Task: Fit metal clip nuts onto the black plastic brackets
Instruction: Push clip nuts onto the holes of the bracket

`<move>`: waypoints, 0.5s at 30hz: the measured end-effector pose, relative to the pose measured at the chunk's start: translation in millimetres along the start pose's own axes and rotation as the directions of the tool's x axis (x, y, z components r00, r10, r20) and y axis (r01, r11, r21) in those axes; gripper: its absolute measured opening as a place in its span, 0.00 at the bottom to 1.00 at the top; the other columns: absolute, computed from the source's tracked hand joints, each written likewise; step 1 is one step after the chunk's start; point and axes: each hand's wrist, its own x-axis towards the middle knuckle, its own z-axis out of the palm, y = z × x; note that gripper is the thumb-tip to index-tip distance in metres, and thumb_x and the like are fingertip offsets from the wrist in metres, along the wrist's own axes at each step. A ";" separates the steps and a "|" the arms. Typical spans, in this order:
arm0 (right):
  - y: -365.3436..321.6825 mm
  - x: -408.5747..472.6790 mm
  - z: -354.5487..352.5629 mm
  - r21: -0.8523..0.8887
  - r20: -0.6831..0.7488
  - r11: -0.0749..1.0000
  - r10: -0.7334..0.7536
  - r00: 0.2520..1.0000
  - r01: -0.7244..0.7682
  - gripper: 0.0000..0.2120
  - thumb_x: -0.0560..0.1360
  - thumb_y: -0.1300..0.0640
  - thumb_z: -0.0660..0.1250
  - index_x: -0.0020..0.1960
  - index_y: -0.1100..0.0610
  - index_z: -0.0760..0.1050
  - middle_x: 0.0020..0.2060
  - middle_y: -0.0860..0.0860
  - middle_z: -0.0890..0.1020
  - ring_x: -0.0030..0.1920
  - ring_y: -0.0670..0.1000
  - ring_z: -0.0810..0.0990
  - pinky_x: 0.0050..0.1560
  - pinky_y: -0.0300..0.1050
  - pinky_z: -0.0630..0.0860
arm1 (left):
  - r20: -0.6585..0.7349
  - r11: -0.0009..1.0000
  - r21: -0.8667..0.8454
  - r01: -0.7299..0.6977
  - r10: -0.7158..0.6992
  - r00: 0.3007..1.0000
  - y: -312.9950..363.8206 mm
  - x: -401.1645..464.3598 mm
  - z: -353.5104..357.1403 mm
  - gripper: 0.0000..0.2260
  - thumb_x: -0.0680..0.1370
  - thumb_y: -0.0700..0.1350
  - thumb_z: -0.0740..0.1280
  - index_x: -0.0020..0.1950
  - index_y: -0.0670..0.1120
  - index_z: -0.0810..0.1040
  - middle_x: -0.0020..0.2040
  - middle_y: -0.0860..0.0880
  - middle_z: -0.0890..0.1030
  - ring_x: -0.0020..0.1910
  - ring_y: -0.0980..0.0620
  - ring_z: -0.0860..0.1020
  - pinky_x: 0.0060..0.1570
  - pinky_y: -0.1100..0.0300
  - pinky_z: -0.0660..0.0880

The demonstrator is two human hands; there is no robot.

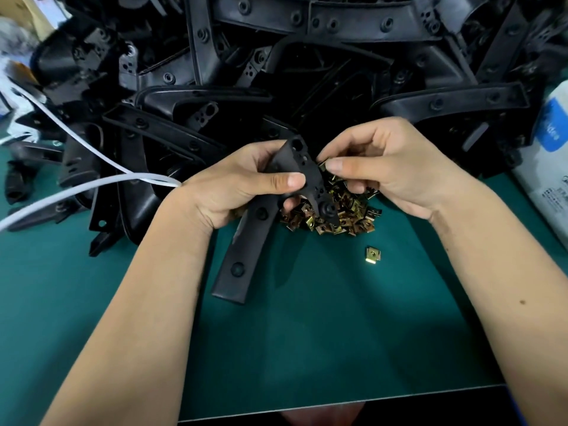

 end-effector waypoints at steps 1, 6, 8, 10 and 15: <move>-0.7 -0.1 1.5 0.005 -0.011 1.000 0.003 1.000 -0.003 0.06 0.77 0.69 0.71 0.47 0.61 0.84 0.39 0.54 0.84 0.38 0.46 0.79 0.32 0.37 0.72 | -0.004 1.000 -0.008 0.008 -0.008 1.000 0.7 0.0 0.1 0.14 0.74 0.43 0.75 0.58 0.43 0.79 0.43 0.48 0.84 0.35 0.53 0.79 0.40 0.59 0.80; -0.6 1.7 14.7 0.108 -0.130 0.994 0.028 0.991 -0.014 0.11 0.78 0.71 0.65 0.40 0.60 0.77 0.38 0.55 0.85 0.37 0.50 0.82 0.26 0.39 0.71 | -0.045 0.998 -0.054 0.029 -0.032 0.998 3.8 -1.5 1.7 0.06 0.79 0.45 0.68 0.54 0.46 0.81 0.44 0.42 0.79 0.35 0.50 0.76 0.38 0.58 0.79; 1.9 3.3 19.8 0.099 -0.185 0.995 0.016 0.983 0.003 0.10 0.78 0.71 0.66 0.41 0.62 0.78 0.37 0.54 0.84 0.34 0.49 0.81 0.26 0.38 0.71 | -0.048 0.997 -0.078 0.025 -0.029 0.998 4.7 -2.1 4.2 0.08 0.81 0.45 0.66 0.56 0.43 0.79 0.45 0.41 0.78 0.34 0.51 0.75 0.36 0.59 0.76; 4.0 4.6 23.4 0.100 -0.177 0.995 0.004 0.984 0.014 0.07 0.80 0.69 0.68 0.45 0.61 0.81 0.36 0.52 0.84 0.34 0.49 0.80 0.27 0.37 0.73 | -0.047 0.998 -0.055 0.016 -0.018 0.999 5.9 -1.9 6.5 0.12 0.82 0.43 0.62 0.61 0.37 0.75 0.45 0.42 0.79 0.33 0.52 0.74 0.34 0.61 0.74; 4.6 4.8 25.2 0.109 -0.139 0.993 -0.020 0.990 0.035 0.12 0.81 0.68 0.67 0.52 0.55 0.86 0.44 0.57 0.85 0.41 0.50 0.81 0.37 0.38 0.77 | -0.075 0.999 0.020 -0.027 0.029 0.997 5.0 1.4 9.0 0.22 0.80 0.45 0.66 0.66 0.30 0.68 0.46 0.38 0.78 0.31 0.51 0.75 0.33 0.59 0.74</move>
